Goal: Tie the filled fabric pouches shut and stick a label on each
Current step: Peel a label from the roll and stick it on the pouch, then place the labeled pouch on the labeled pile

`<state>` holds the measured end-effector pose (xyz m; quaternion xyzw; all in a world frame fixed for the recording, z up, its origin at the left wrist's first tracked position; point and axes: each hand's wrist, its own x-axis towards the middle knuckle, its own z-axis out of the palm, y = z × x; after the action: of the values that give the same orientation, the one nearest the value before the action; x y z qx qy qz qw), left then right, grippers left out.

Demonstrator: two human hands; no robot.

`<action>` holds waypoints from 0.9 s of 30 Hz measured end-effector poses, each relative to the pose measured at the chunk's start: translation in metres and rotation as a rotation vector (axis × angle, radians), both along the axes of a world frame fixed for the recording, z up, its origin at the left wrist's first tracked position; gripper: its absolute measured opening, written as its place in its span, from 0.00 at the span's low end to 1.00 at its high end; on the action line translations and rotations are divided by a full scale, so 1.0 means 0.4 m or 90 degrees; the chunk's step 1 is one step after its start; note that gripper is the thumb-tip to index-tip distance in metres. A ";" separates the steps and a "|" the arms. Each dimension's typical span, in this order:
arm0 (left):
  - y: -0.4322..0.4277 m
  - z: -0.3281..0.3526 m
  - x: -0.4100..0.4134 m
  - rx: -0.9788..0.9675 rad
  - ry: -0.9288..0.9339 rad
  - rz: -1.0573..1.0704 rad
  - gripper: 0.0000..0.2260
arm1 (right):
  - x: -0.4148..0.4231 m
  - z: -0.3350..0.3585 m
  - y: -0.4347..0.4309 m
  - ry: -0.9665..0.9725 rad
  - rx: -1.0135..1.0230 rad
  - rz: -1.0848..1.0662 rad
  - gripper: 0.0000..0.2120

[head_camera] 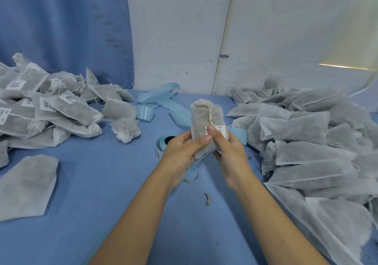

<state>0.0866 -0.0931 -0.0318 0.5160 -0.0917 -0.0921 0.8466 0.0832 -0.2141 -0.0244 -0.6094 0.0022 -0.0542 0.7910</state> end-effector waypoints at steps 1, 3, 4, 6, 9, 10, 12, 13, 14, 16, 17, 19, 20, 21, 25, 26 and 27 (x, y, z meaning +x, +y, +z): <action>0.002 0.000 0.001 -0.017 -0.001 -0.003 0.20 | -0.001 0.002 -0.001 0.003 0.019 0.013 0.26; 0.007 0.000 0.004 -0.044 0.003 -0.001 0.19 | -0.001 0.004 -0.002 0.009 0.036 0.031 0.20; 0.009 -0.001 0.007 -0.061 0.009 -0.002 0.19 | 0.000 0.005 -0.002 0.014 0.049 0.033 0.17; 0.012 -0.002 0.010 -0.087 0.022 -0.008 0.18 | 0.001 0.007 -0.004 0.014 0.085 0.039 0.12; 0.012 -0.005 0.012 -0.101 0.035 -0.022 0.17 | -0.002 0.012 -0.007 -0.007 0.107 0.044 0.09; 0.011 -0.006 0.012 -0.102 0.040 -0.026 0.18 | -0.002 0.012 -0.007 -0.009 0.105 0.038 0.09; 0.011 -0.007 0.012 -0.108 0.046 -0.030 0.17 | -0.002 0.012 -0.006 -0.012 0.098 0.026 0.09; 0.012 -0.007 0.012 -0.111 0.049 -0.029 0.17 | -0.002 0.012 -0.004 -0.015 0.096 0.022 0.08; 0.013 -0.006 0.011 -0.113 0.050 -0.030 0.18 | -0.002 0.012 0.000 -0.018 0.092 0.015 0.08; 0.015 -0.004 0.011 -0.099 0.042 -0.027 0.18 | -0.005 0.011 0.007 -0.025 0.083 -0.007 0.08; 0.017 -0.002 0.010 -0.071 0.033 -0.018 0.17 | -0.008 0.011 0.010 -0.028 0.074 -0.019 0.09; 0.026 0.007 0.008 0.034 0.015 0.007 0.16 | -0.012 0.013 0.011 -0.033 0.053 -0.032 0.10; 0.033 0.012 0.007 0.099 0.011 0.009 0.15 | -0.014 0.014 0.010 -0.032 0.045 -0.035 0.10; 0.041 0.019 0.005 0.152 0.012 0.004 0.15 | -0.015 0.017 0.009 -0.024 0.042 -0.036 0.10; 0.061 0.033 0.007 0.156 0.016 0.101 0.16 | -0.007 0.009 0.003 0.042 0.024 -0.039 0.06; 0.068 0.035 0.013 0.080 0.010 0.147 0.14 | -0.002 0.004 0.000 0.058 0.026 -0.042 0.04; 0.073 0.039 0.016 -0.023 -0.001 0.172 0.15 | 0.000 -0.001 -0.001 0.071 0.024 -0.041 0.03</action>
<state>0.0932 -0.0638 -0.0162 0.5087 -0.0237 0.0253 0.8603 0.0830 -0.2146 -0.0246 -0.5961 0.0668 -0.0459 0.7988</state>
